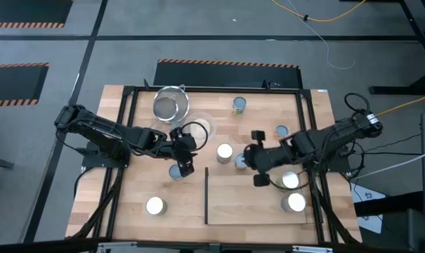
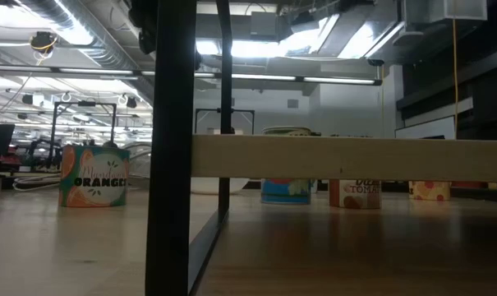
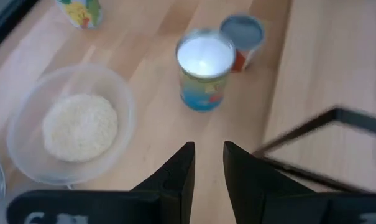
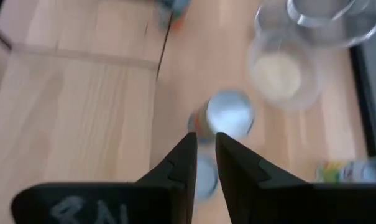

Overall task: Pick and place cans onto a shelf
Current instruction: Put the light green can on the shelf

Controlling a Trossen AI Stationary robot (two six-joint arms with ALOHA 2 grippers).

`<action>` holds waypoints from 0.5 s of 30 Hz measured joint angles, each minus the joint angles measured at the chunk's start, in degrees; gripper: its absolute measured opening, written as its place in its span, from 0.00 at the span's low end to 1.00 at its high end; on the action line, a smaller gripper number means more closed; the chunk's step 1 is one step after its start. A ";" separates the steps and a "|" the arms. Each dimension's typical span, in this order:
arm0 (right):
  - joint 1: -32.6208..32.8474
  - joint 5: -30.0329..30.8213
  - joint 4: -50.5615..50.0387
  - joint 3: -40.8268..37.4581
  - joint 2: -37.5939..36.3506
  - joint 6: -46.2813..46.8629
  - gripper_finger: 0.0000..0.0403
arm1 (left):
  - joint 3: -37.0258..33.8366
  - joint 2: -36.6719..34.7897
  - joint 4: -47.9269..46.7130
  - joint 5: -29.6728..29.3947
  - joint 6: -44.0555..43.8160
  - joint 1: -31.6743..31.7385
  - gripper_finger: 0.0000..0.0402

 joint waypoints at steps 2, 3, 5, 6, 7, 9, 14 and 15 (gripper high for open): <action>-1.64 -0.02 4.09 -0.02 0.00 -2.31 0.16 | 0.01 -0.65 0.12 0.63 0.02 -0.56 0.19; -2.42 -0.01 5.81 -0.02 0.01 -2.98 0.16 | 0.02 -1.19 0.04 1.04 0.05 -0.88 0.19; -3.73 -0.04 8.90 -0.04 0.02 -4.51 0.16 | 0.00 -2.50 -1.13 1.18 0.01 -2.29 0.19; -4.31 -0.04 10.37 -0.05 0.02 -5.23 0.16 | 0.02 -3.11 -0.86 1.18 -0.03 -3.09 0.19; -4.88 -0.03 11.39 -0.16 0.02 -5.56 0.16 | 0.03 -3.95 -1.42 1.28 -0.23 -3.86 0.19; -5.63 -0.04 12.67 -0.26 0.02 -5.66 0.16 | 0.02 -5.48 -2.45 2.21 -1.69 -5.80 0.19; -6.79 -0.04 12.61 -0.30 0.07 -5.44 0.16 | 0.04 -8.19 -4.50 9.39 -9.46 -10.69 0.19; -6.79 -0.07 12.63 -0.33 0.07 -5.44 0.16 | 0.04 -8.44 -5.27 11.43 -11.17 -11.93 0.19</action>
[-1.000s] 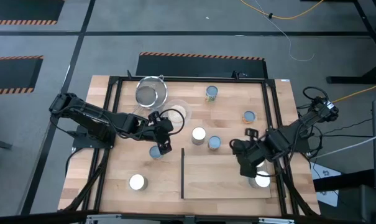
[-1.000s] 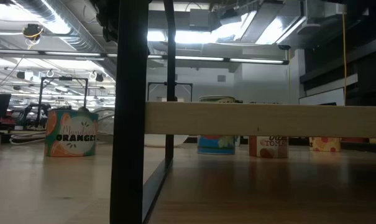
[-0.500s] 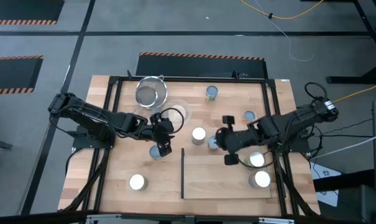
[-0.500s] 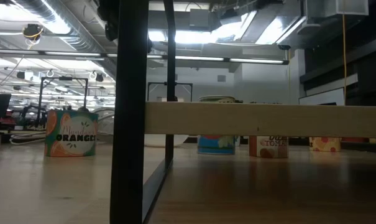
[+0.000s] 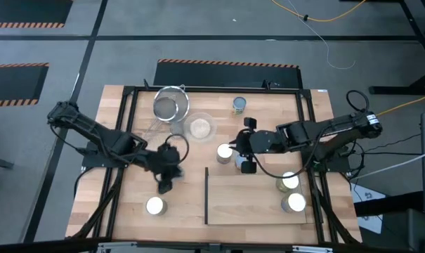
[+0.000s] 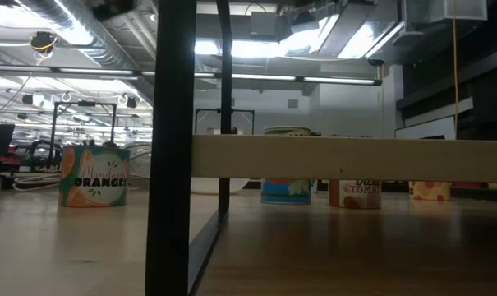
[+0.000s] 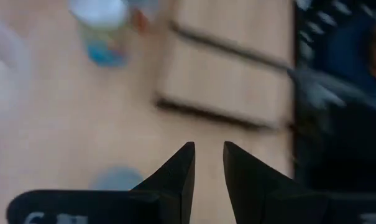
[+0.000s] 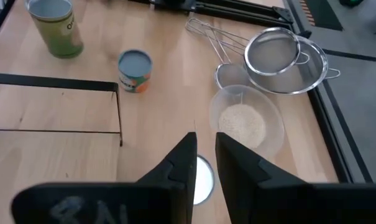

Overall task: Pick and place cans onto a shelf
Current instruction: Put the light green can on the shelf

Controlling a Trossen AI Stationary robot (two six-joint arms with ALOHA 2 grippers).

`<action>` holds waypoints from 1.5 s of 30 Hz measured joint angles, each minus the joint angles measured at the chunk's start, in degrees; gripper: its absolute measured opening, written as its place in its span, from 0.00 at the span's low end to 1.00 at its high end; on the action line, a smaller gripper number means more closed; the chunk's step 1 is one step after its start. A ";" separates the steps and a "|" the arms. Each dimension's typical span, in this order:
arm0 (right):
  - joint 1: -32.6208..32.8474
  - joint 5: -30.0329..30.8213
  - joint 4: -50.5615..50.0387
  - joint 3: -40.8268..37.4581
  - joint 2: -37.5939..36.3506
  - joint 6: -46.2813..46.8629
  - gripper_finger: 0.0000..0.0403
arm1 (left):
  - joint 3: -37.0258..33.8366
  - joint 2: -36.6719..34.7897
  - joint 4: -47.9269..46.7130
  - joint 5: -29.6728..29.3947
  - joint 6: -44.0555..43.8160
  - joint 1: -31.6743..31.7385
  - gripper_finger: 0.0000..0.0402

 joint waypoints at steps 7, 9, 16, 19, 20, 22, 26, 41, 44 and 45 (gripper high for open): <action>0.02 -0.13 0.14 0.00 0.00 0.28 0.16 | 0.00 0.95 -4.62 8.84 -13.17 -9.37 0.19; 0.02 -0.55 0.16 0.00 0.00 1.41 0.16 | 0.00 1.55 -7.89 8.81 -16.87 -12.05 0.19; 0.03 -6.76 -0.09 0.00 0.00 1.57 0.16 | 0.02 4.09 -17.22 5.99 -22.43 -18.87 0.19; 0.08 -9.00 -0.13 0.00 0.00 1.59 0.16 | 0.02 5.69 -17.88 4.50 -22.44 -20.42 0.19; 0.10 -9.12 -0.16 0.00 0.00 1.57 0.16 | 0.02 6.18 -17.89 4.30 -22.40 -20.79 0.19; 0.15 -9.13 -0.23 0.00 0.00 1.57 0.16 | 0.02 7.27 -17.96 4.24 -22.40 -21.23 0.19; 0.15 -9.14 -0.29 0.00 0.00 1.68 0.16 | 0.02 9.48 -18.40 2.01 -22.13 -21.21 0.19; 0.15 -9.14 -0.76 0.00 0.00 1.73 0.16 | 0.04 15.25 -18.78 0.83 -21.89 -21.20 0.19; 0.15 -9.14 -0.88 0.00 0.00 1.73 0.16 | 0.04 15.64 -18.68 0.81 -21.89 -21.16 0.19; 0.15 -9.14 -0.88 0.00 0.00 1.73 0.16 | 0.04 15.65 -18.69 0.80 -21.88 -21.17 0.19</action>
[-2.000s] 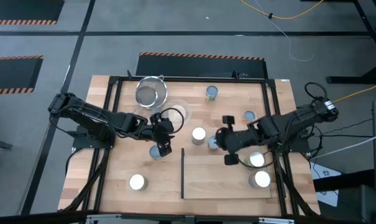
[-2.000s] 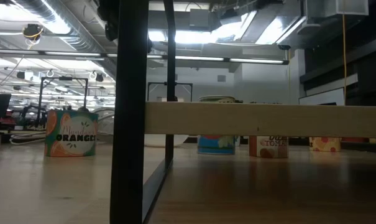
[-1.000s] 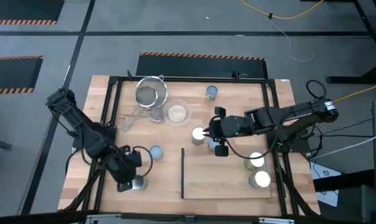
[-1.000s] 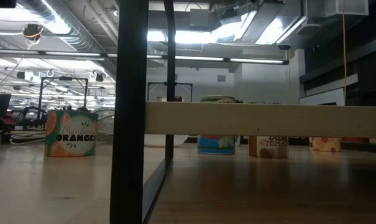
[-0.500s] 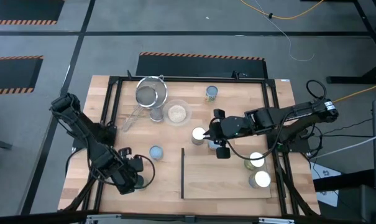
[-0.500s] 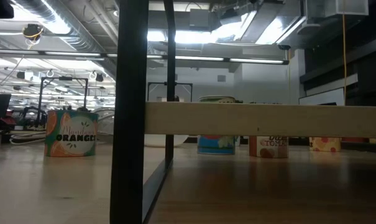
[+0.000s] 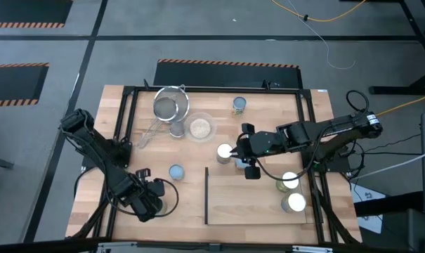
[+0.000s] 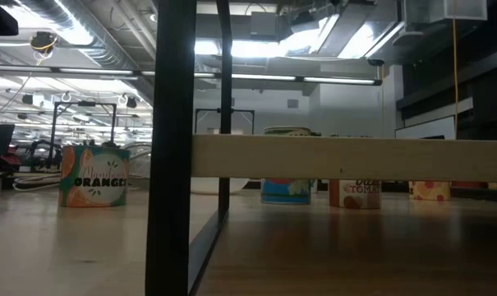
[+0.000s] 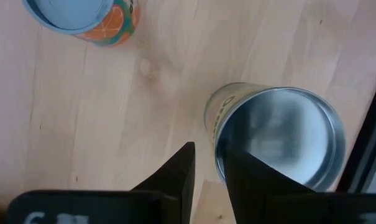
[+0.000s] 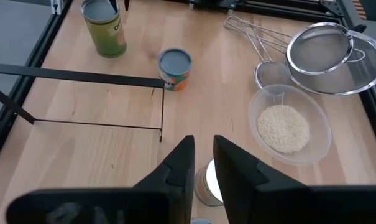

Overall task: Pick and place cans onto a shelf
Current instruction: Put the light green can on the shelf

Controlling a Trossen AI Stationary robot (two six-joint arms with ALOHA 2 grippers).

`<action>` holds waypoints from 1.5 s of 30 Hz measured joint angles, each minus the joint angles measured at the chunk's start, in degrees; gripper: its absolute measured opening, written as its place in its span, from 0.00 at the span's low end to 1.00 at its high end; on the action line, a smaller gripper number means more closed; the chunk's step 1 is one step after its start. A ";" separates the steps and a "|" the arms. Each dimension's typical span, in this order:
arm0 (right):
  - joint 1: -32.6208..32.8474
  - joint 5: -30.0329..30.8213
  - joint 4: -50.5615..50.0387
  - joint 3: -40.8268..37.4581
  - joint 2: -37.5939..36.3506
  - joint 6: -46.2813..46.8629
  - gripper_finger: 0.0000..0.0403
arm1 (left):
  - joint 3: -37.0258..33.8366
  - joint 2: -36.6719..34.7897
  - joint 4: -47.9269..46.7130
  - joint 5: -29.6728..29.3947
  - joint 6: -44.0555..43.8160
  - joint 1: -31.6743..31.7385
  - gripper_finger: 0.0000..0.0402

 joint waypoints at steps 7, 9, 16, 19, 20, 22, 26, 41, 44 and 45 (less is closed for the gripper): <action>0.02 0.01 -0.68 0.00 0.00 1.88 0.16 | 0.00 0.00 0.02 0.00 0.00 0.10 0.11; 0.02 0.00 -1.68 0.01 -0.08 2.79 0.16 | 0.00 0.00 0.00 -0.01 0.01 0.10 0.06; 1.70 -1.33 -7.79 0.46 -4.07 4.38 0.16 | 0.00 0.00 0.08 -0.04 -0.08 0.10 0.01; 3.67 -1.05 -8.51 0.20 -7.59 4.46 0.16 | 0.00 0.00 0.42 -0.01 -0.06 0.10 0.01; 4.36 -1.02 -8.81 -0.02 -8.66 4.48 0.16 | 0.00 0.00 0.42 0.14 -0.08 0.10 0.01; 5.74 -0.94 -9.59 -0.44 -10.52 5.09 0.16 | 0.00 0.00 0.50 1.12 -0.08 0.10 0.01; 7.75 -0.85 -9.86 -2.61 -12.97 7.31 0.16 | 0.08 -0.16 0.63 4.72 -0.05 0.47 0.00; 9.09 3.63 -8.86 -13.32 -14.23 14.41 0.16 | 18.79 -0.17 0.61 13.58 11.49 4.54 0.00; 9.07 3.64 -8.62 -14.58 -14.23 15.81 0.16 | 23.92 -0.17 0.67 13.77 14.00 6.01 0.00; 9.07 3.61 -8.79 -14.99 -14.23 16.28 0.16 | 25.70 -0.17 0.82 13.56 14.89 6.67 0.00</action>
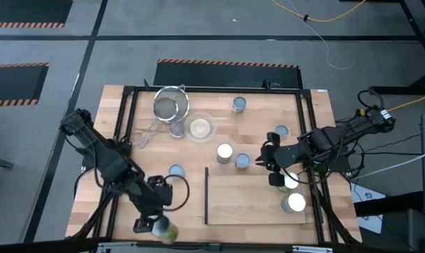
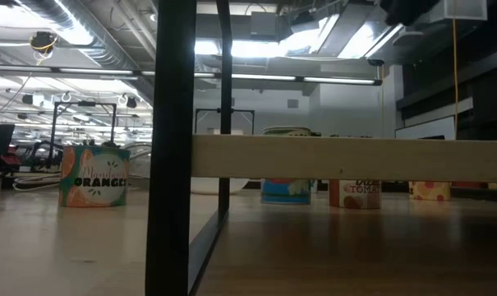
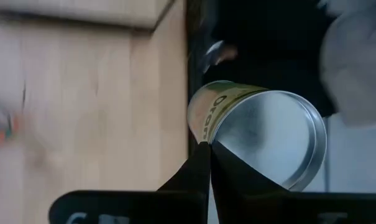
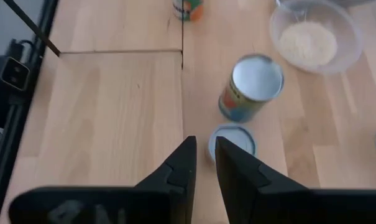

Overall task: Pick and place cans onto a shelf
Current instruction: Put the light green can on the shelf

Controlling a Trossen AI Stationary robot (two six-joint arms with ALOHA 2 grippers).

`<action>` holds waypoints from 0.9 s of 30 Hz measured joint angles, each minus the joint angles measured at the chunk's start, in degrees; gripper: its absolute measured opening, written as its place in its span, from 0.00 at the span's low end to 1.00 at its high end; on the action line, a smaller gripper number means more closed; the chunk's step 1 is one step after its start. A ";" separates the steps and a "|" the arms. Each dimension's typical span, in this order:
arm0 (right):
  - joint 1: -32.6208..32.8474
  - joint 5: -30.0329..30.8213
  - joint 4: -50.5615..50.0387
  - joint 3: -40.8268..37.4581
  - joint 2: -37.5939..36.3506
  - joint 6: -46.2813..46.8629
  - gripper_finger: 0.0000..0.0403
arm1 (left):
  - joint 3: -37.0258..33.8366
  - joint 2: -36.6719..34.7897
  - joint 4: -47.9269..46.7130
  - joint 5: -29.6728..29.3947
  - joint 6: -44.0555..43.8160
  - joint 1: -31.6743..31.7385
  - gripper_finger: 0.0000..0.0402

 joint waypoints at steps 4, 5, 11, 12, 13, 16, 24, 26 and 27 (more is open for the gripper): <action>0.00 -0.40 -0.10 -0.76 0.00 0.20 0.16 | 6.01 -0.03 0.73 -2.65 2.06 3.01 0.00; 0.00 -0.38 -0.32 -0.86 0.02 0.22 0.16 | 7.30 -0.04 1.48 -3.46 2.83 3.96 0.00; 0.00 -0.42 -0.32 -0.88 0.02 0.21 0.16 | 11.92 -0.09 10.14 -4.25 7.16 10.98 0.00; 0.00 -0.46 -0.32 -0.88 0.02 0.22 0.16 | 12.19 -0.09 11.65 -3.29 7.77 12.32 0.00; 0.00 -0.58 -0.36 -0.88 0.02 0.22 0.16 | 12.29 -0.11 13.14 -2.30 8.44 13.59 0.00; -0.02 -4.51 -1.34 -0.81 -0.01 0.24 0.16 | 12.29 0.53 16.12 0.62 9.13 17.31 0.00; 0.02 -10.98 -7.62 2.41 -1.15 1.53 0.16 | 12.27 5.49 22.11 9.08 9.25 24.20 0.00; -0.02 -10.97 -9.82 2.76 -2.35 1.54 0.16 | 12.83 7.27 23.65 11.58 9.23 25.49 0.00; 0.00 -10.79 -10.67 2.93 -3.17 1.53 0.16 | 13.67 8.30 23.23 12.49 9.24 25.90 0.00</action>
